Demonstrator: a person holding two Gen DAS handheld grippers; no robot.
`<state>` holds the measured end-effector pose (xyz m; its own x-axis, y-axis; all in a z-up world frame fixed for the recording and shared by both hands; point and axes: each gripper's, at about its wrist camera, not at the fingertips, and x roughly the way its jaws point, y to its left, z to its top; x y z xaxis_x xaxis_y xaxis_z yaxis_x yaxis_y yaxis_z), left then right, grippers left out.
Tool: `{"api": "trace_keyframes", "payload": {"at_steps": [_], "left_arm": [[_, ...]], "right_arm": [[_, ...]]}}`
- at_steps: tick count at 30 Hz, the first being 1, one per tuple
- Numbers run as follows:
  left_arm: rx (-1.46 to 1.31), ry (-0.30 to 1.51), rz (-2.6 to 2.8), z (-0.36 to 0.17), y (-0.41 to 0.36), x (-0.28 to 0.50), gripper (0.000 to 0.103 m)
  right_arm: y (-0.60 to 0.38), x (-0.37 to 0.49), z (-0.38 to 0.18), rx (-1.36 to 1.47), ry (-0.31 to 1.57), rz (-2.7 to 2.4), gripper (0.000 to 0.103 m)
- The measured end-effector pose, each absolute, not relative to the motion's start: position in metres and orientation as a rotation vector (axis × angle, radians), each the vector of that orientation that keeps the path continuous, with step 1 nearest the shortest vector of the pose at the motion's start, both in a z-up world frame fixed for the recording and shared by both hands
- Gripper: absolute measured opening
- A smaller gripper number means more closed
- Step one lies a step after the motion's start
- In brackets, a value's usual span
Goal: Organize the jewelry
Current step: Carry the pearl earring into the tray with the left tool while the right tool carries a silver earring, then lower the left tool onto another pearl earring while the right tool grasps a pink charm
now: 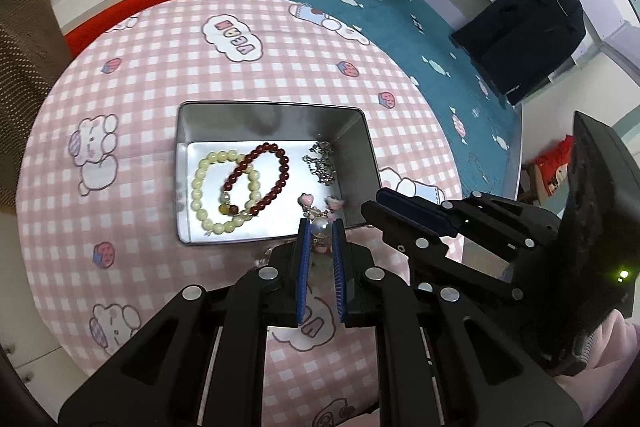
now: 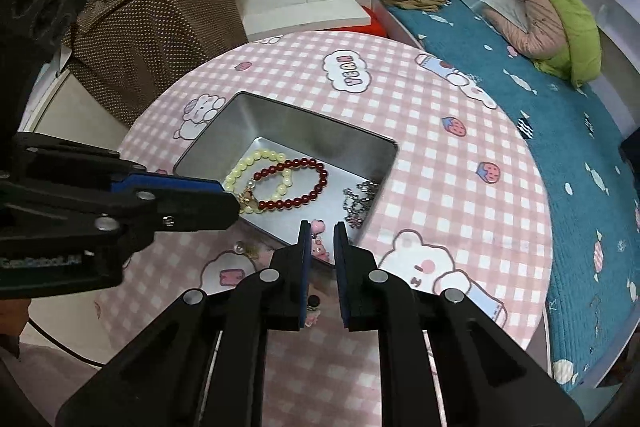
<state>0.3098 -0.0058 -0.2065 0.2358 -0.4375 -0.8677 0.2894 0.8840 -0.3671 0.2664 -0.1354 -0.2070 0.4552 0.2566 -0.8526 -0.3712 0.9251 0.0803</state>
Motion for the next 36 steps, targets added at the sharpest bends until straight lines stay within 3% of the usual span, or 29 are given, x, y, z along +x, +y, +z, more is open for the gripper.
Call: {"api": "trace_keyframes", "payload": {"at_steps": [5, 8, 9, 15, 21, 24, 36], "left_arm": [[-0.099, 1.239, -0.52, -0.211, -0.017, 0.315, 0.012], [-0.083, 1.254, -0.527, -0.214, -0.022, 0.315, 0.012], [-0.083, 1.256, -0.527, -0.215, -0.022, 0.315, 0.012], [-0.071, 1.257, -0.53, -0.215, -0.022, 0.313, 0.013], [-0.06, 1.267, -0.545, -0.218, -0.018, 0.304, 0.02], [-0.049, 1.275, -0.542, -0.221, -0.016, 0.298, 0.03], [-0.1, 1.388, -0.457, -0.26, 0.001, 0.295, 0.034]], "right_arm": [[-0.147, 0.265, -0.208, -0.105, 1.041, 0.329, 0.016], [-0.152, 0.264, -0.21, -0.113, 1.048, 0.283, 0.037], [-0.154, 0.263, -0.211, -0.109, 1.047, 0.271, 0.039], [-0.157, 0.259, -0.212, -0.087, 1.052, 0.257, 0.04], [-0.154, 0.254, -0.221, -0.091, 1.084, 0.259, 0.041], [-0.154, 0.253, -0.226, -0.09, 1.106, 0.261, 0.041], [-0.15, 0.243, -0.249, -0.094, 1.177, 0.287, 0.041]]}}
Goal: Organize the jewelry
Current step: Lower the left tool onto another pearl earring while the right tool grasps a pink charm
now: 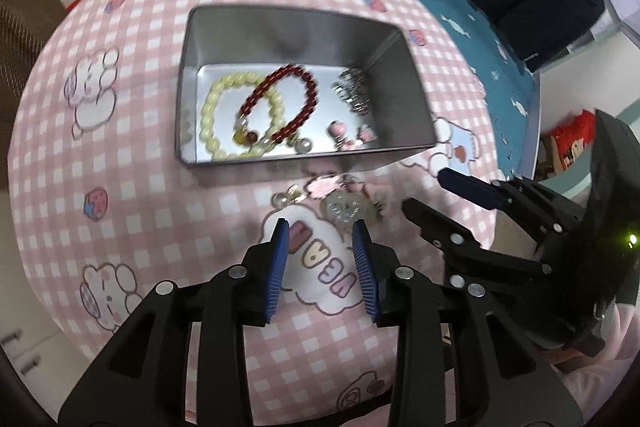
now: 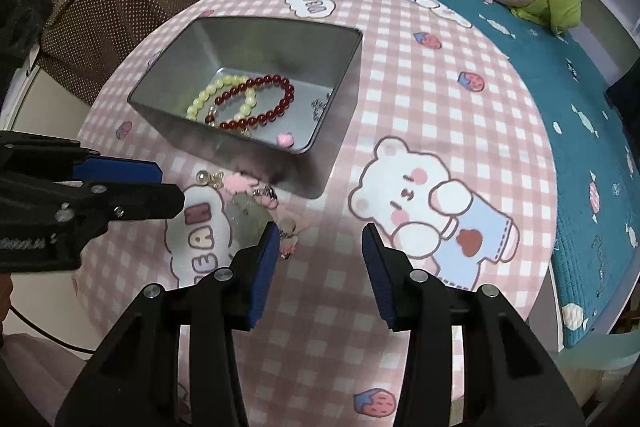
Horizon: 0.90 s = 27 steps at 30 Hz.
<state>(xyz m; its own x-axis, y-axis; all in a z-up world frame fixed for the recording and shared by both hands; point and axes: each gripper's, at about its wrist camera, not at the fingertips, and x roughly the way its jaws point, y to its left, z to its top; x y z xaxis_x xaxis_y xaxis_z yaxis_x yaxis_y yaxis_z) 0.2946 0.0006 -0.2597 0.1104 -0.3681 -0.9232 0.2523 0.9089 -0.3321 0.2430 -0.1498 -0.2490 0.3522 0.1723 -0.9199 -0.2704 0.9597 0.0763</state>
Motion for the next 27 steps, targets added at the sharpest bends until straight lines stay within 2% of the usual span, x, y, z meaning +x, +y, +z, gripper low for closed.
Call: {"api": "trace_keyframes", "payload": {"at_steps": [17, 18, 21, 27], "left_arm": [[-0.139, 1.409, -0.411, -0.297, -0.007, 0.318, 0.033], [-0.133, 1.409, -0.408, -0.298, -0.008, 0.318, 0.032], [-0.127, 1.406, -0.397, -0.302, -0.01, 0.319, 0.016], [-0.146, 1.41, -0.388, -0.307, -0.01, 0.324, 0.011]], "right_arm": [[-0.141, 0.234, -0.259, -0.138, 1.184, 0.342, 0.041], [-0.14, 0.234, -0.259, -0.139, 1.186, 0.345, 0.041], [-0.138, 0.234, -0.262, -0.157, 1.186, 0.341, 0.038], [-0.135, 0.235, -0.269, -0.164, 1.2, 0.358, 0.027]]}}
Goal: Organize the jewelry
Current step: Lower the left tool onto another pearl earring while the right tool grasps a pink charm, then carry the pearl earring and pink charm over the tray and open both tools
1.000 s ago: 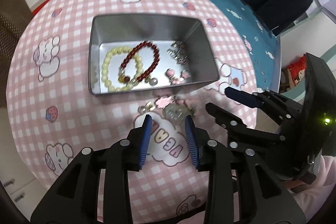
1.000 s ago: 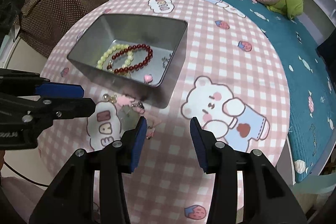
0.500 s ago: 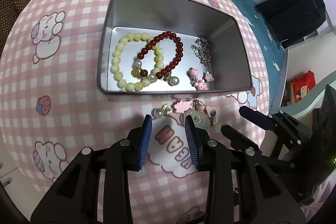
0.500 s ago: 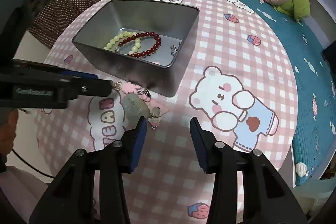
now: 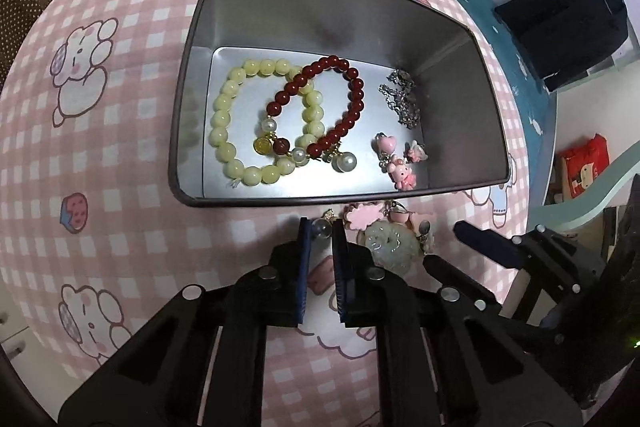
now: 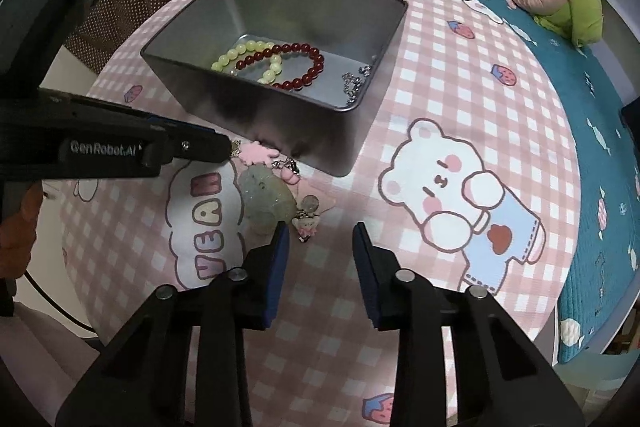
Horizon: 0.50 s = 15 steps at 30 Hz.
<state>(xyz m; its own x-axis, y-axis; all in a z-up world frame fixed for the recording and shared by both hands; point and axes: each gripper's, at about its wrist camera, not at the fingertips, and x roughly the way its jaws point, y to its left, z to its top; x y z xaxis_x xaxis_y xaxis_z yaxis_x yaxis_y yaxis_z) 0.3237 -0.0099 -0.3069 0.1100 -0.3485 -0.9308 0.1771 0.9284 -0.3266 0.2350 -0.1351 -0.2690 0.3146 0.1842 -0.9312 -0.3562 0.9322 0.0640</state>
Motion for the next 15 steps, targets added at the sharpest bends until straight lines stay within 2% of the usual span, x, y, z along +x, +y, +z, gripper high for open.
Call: {"api": "trace_keyframes", "payload": {"at_steps": [4, 7, 15], "left_arm": [[-0.15, 1.411, -0.395, -0.306, -0.002, 0.325, 0.011], [-0.139, 1.403, -0.404, -0.301, 0.002, 0.323, 0.011], [-0.11, 1.394, -0.407, -0.29, 0.001, 0.313, 0.011]], "right_arm": [[-0.132, 0.238, -0.274, -0.17, 1.204, 0.374, 0.02], [-0.132, 0.24, -0.275, -0.161, 1.2, 0.385, 0.009], [-0.136, 0.242, -0.272, -0.149, 1.18, 0.352, 0.008]]}}
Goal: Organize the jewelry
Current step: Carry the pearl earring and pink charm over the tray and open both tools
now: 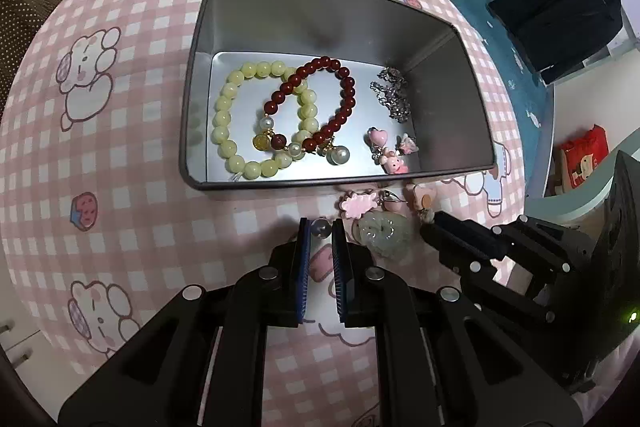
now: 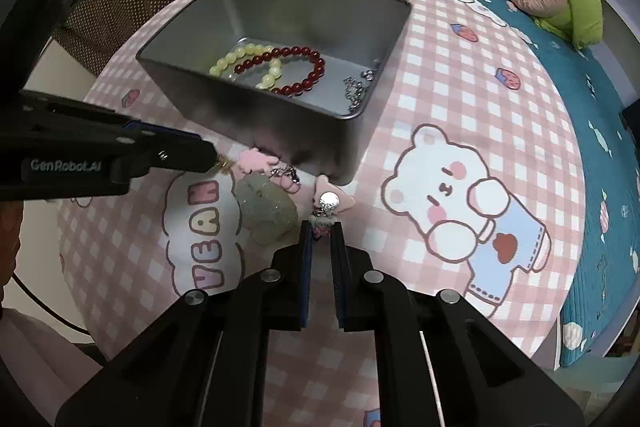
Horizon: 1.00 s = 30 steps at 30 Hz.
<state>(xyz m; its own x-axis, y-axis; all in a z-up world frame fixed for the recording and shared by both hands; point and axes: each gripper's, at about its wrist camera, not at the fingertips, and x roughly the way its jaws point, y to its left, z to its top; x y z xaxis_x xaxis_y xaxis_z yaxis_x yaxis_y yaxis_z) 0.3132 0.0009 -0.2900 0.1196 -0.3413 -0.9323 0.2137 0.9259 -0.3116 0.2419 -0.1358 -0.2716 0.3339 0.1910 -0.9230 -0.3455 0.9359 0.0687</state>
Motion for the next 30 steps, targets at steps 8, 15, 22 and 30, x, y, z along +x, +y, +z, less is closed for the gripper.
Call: {"api": "trace_keyframes", "payload": {"at_steps": [8, 15, 22, 30], "left_arm": [[-0.094, 1.354, -0.428, -0.267, 0.007, 0.304, 0.011], [-0.07, 1.316, -0.459, -0.246, 0.009, 0.296, 0.011], [-0.056, 1.271, -0.501, -0.23, 0.001, 0.287, 0.011], [-0.065, 1.209, -0.541, -0.207, -0.008, 0.291, 0.011]], "right_arm": [[-0.14, 0.239, -0.254, -0.127, 1.131, 0.319, 0.008], [-0.141, 0.23, -0.238, -0.115, 1.085, 0.291, 0.008], [-0.143, 0.22, -0.222, -0.117, 1.042, 0.258, 0.008], [-0.148, 0.218, -0.203, -0.133, 0.986, 0.24, 0.008]]}}
